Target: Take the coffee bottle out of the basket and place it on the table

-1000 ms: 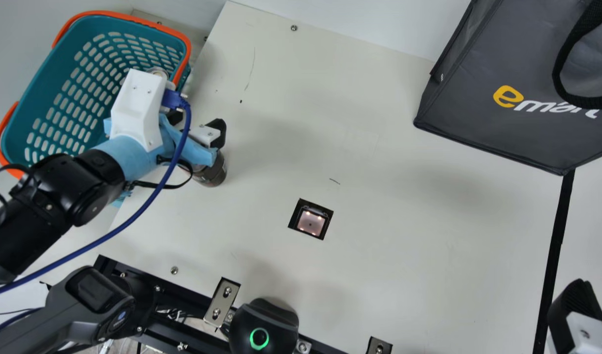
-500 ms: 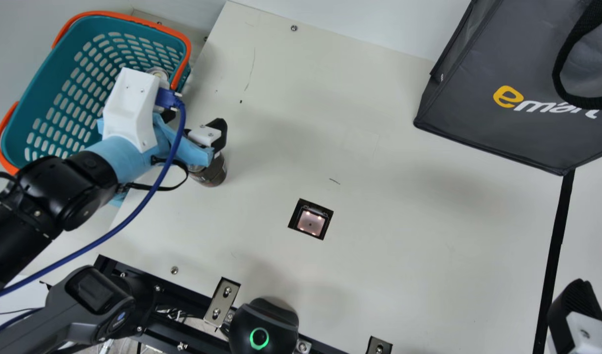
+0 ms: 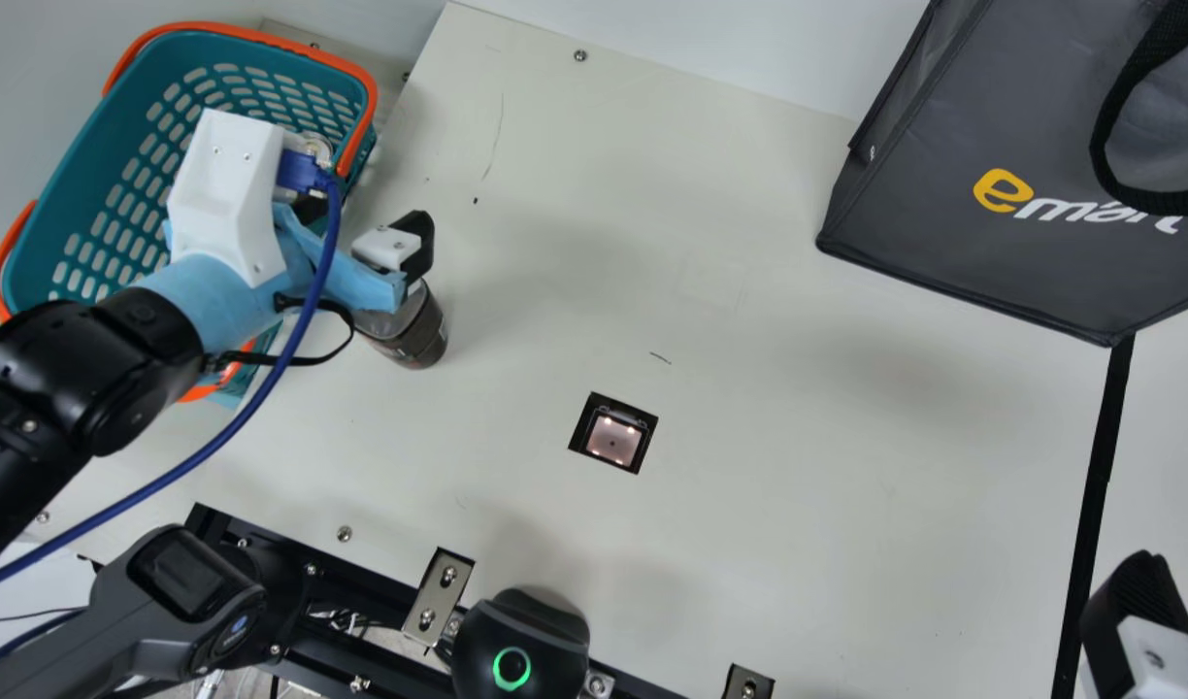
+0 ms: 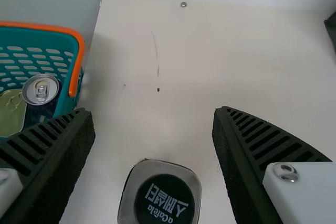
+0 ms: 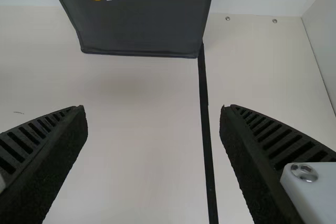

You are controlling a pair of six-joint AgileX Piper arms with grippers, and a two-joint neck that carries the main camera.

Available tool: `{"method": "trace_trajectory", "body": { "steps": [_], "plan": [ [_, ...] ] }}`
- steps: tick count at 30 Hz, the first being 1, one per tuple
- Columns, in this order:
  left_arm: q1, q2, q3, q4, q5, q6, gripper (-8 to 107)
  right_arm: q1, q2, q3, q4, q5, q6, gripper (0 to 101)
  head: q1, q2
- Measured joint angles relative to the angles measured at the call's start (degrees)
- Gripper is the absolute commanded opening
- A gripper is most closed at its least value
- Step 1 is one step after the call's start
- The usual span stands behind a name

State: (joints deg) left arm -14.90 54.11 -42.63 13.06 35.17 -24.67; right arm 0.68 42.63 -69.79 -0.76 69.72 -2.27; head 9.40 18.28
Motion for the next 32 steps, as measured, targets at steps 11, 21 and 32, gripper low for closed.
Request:
{"method": "trace_trajectory", "body": {
  "steps": [11, 21, 32],
  "plan": [
    [1.8, -0.2, -3.5, -0.2, 1.9, 0.4, 90, 0.0, 0.0, 0.0, 0.0, 0.0, 0.0, 91, 0.0, 0.0],
    [2.8, -0.7, -6.0, 0.3, 3.3, 0.4, 90, 0.0, 0.0, 0.0, 0.0, 0.0, 0.0, 91, 0.0, 0.0],
    [2.9, -0.9, -6.4, 0.9, 3.6, -0.2, 90, 0.0, 0.0, 0.0, 0.0, 0.0, 0.0, 91, 0.0, 0.0]
  ]
}}
